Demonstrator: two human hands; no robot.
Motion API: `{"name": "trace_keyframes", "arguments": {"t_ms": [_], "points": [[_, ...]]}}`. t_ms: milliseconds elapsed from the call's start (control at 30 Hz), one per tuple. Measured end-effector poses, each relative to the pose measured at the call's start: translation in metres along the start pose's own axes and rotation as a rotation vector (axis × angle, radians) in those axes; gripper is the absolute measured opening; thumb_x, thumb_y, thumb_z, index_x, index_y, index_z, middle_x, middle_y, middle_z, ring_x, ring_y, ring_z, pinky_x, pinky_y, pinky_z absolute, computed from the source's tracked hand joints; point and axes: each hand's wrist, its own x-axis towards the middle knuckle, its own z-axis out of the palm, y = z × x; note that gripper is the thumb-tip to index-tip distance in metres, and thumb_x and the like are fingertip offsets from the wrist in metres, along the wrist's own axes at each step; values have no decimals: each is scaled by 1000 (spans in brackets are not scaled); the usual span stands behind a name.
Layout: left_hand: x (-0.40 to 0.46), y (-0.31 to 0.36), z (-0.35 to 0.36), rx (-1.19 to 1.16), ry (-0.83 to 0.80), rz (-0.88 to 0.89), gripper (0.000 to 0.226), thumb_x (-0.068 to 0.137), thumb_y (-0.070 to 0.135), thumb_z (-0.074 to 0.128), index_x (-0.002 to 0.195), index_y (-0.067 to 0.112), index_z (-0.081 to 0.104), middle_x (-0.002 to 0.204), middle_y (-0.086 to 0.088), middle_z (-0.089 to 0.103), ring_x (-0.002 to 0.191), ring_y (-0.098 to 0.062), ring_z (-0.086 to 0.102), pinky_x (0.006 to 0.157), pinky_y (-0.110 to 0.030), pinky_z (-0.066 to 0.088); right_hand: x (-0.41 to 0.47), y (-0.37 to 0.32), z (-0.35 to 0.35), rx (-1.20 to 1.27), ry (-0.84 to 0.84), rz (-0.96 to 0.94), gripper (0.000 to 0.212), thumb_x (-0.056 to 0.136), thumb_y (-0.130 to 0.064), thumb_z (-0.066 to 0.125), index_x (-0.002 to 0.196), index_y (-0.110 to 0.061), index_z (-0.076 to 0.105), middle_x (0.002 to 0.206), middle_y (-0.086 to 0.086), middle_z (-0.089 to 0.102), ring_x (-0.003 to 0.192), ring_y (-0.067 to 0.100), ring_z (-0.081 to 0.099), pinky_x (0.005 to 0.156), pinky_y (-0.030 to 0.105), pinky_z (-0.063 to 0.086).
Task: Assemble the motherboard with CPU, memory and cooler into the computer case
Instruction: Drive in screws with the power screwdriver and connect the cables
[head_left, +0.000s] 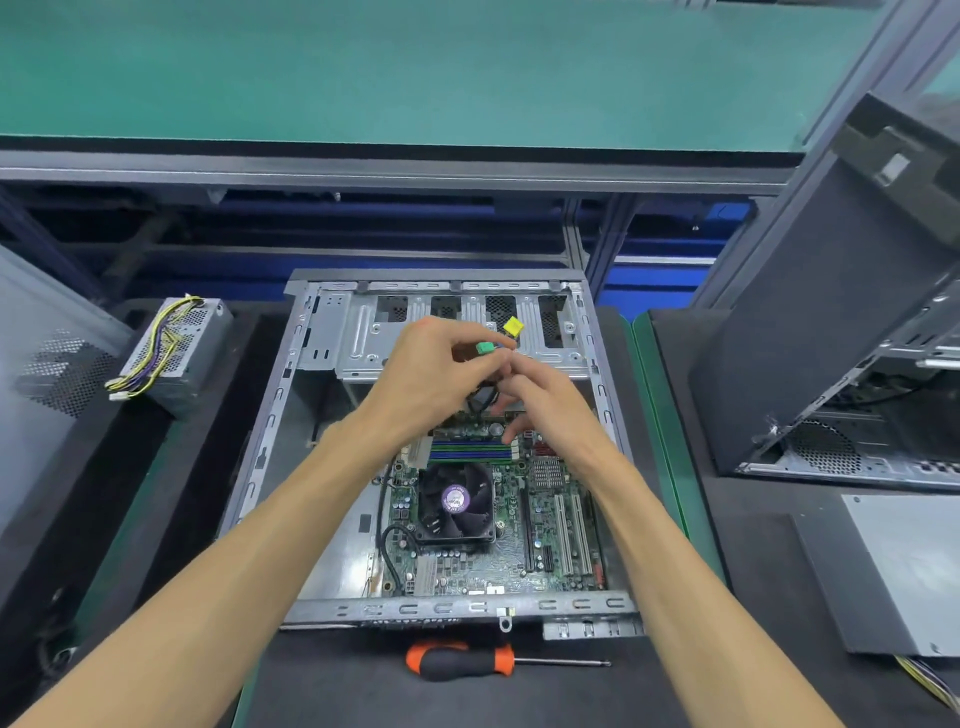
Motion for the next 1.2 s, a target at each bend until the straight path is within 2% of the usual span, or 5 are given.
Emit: {"name": "trace_keyframes", "arguments": {"t_ms": [233, 567, 700, 900, 1200], "points": [[15, 2, -2, 156, 12, 115, 15, 88, 34, 73, 98, 26, 80, 95, 7, 62, 96, -14, 54, 85, -31, 42, 0, 5, 6, -92, 58, -81, 14, 99, -20, 64, 112, -20, 68, 121, 12, 57, 96, 29, 70, 56, 30, 56], [11, -5, -9, 293, -401, -363, 44, 94, 59, 49, 115, 21, 59, 91, 0, 68, 59, -16, 71, 66, -33, 59, 2, 4, -4, 128, 201, -24, 20, 101, -7, 57, 115, -12, 70, 99, 10, 76, 78, 28, 76, 56, 28, 60], [0, -10, -5, 312, -528, -362, 51, 86, 35, 75, 128, 15, 54, 85, 5, 64, 71, -15, 64, 67, -30, 51, 2, 4, -3, 163, 187, -33, 19, 97, -7, 62, 105, -19, 74, 97, 6, 77, 67, 16, 67, 51, 24, 52], [-6, -11, -7, -122, -438, -355, 42, 94, 30, 65, 131, 25, 45, 95, -2, 74, 84, -18, 71, 65, -25, 51, 1, 2, -4, 159, 148, 21, 40, 91, 3, 49, 110, -21, 75, 104, 6, 76, 60, 15, 52, 44, 21, 39], [-11, -9, 3, -35, -388, -182, 42, 91, -11, 37, 111, 15, 64, 99, -5, 67, 99, -26, 63, 89, -39, 52, -8, -10, -10, -311, 179, 181, 34, 92, -2, 64, 125, -9, 61, 86, 4, 74, 43, 13, 52, 50, 27, 44]]}}
